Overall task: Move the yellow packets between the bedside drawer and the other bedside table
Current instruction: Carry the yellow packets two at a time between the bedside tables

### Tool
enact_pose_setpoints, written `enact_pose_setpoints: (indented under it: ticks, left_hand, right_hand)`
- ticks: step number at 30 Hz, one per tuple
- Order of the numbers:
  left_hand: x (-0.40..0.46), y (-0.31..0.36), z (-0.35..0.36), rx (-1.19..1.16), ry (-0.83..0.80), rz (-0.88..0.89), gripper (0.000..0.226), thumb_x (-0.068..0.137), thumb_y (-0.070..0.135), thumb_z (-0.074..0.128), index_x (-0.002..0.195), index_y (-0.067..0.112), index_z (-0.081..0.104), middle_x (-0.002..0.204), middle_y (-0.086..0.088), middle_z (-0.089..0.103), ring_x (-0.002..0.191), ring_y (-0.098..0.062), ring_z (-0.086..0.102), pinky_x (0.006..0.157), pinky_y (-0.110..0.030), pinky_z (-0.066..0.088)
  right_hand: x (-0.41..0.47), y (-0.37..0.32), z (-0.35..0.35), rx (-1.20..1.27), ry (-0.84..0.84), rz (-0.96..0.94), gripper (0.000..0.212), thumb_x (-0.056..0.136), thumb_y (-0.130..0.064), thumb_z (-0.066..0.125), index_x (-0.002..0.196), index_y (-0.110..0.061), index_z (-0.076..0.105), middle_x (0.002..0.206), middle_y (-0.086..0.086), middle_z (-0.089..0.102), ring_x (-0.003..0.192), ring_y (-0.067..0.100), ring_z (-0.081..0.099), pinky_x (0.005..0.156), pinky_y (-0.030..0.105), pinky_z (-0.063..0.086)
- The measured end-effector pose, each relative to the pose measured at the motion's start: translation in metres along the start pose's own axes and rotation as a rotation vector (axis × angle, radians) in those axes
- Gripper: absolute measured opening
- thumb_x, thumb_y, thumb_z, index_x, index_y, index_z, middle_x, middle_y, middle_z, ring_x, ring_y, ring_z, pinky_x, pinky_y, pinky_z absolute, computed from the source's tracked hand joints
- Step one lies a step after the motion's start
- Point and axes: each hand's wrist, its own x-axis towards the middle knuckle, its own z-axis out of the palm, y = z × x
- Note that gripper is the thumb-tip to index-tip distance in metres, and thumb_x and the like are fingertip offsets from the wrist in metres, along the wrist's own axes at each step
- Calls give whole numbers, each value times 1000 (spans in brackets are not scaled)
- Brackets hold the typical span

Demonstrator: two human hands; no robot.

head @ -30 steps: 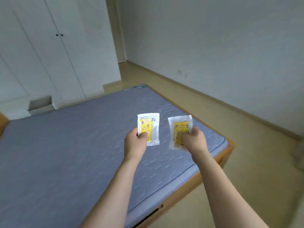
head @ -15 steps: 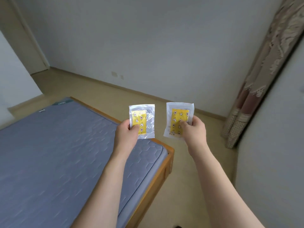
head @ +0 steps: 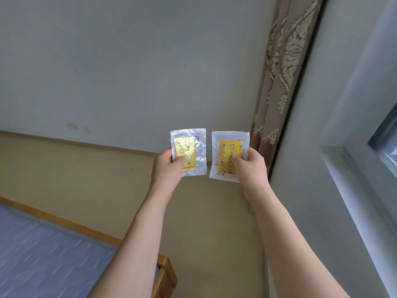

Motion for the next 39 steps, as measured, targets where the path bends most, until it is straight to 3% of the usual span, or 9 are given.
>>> enact_pose_setpoints:
  ticks: [6, 11, 16, 19, 22, 25, 28, 32, 39]
  left_hand:
    - [111, 24, 45, 78, 58, 40, 19, 76, 26, 53, 89, 14, 62, 81, -4, 63, 73, -17, 53, 68, -33, 41]
    - [184, 26, 30, 129, 213, 49, 8, 87, 16, 57, 91, 16, 64, 94, -12, 70, 81, -34, 64, 68, -33, 46]
    - [275, -2, -22, 40, 363, -35, 26, 75, 23, 58, 91, 3, 61, 90, -23, 64, 71, -18, 54, 68, -32, 43]
    - [342, -22, -56, -18, 475, -39, 20, 83, 19, 58, 77, 1, 52, 67, -8, 47, 64, -14, 42, 61, -27, 33]
    - [402, -27, -102, 5, 552, -39, 35, 93, 17, 56, 64, 11, 37, 56, 10, 31, 54, -10, 27, 50, -23, 23]
    - [459, -30, -159, -30, 634, -43, 32, 92, 23, 57, 69, 2, 47, 63, 3, 42, 60, -12, 37, 56, -26, 28]
    - [511, -34, -206, -35, 708, -45, 30, 85, 29, 57, 86, -1, 60, 74, -7, 55, 69, -17, 48, 64, -31, 37]
    - [573, -46, -251, -18, 788, -59, 18, 90, 20, 57, 85, 6, 68, 83, -18, 66, 71, -22, 59, 68, -36, 47]
    - [709, -75, -338, 34, 940, -64, 21, 94, 19, 60, 80, 28, 73, 87, 0, 75, 89, -25, 71, 85, -51, 57]
  right_hand:
    - [143, -23, 7, -21, -85, -45, 11, 92, -14, 52, 98, -14, 61, 96, 4, 70, 91, 24, 68, 85, 48, 55]
    - [233, -40, 71, -10, -204, -43, 7, 93, -13, 53, 97, -15, 60, 98, 4, 69, 93, 24, 67, 84, 44, 55]
    - [297, -47, 183, -13, -466, -43, 11, 92, -3, 48, 98, -3, 57, 88, 9, 64, 76, 20, 59, 70, 36, 53]
    - [342, -57, 269, -19, -548, -80, 13, 91, -3, 47, 98, -3, 58, 92, 15, 67, 78, 22, 61, 74, 41, 56]
    - [378, -83, 360, -25, -623, -72, 15, 91, -3, 47, 99, -5, 60, 101, 16, 69, 87, 29, 67, 83, 49, 55]
    - [408, -113, 449, -34, -716, -96, 16, 90, -4, 47, 99, -3, 59, 105, 19, 67, 87, 33, 66, 81, 48, 57]
    - [436, -137, 525, -23, -764, -122, 15, 91, -4, 47, 100, -3, 59, 105, 18, 66, 78, 21, 61, 72, 37, 55]
    - [475, -149, 610, -10, -825, -101, 16, 92, -4, 47, 103, -4, 59, 105, 16, 66, 80, 20, 62, 79, 44, 56]
    - [558, -170, 777, 16, -935, -93, 23, 93, 2, 41, 99, -10, 60, 90, 0, 65, 74, 12, 65, 60, 25, 54]
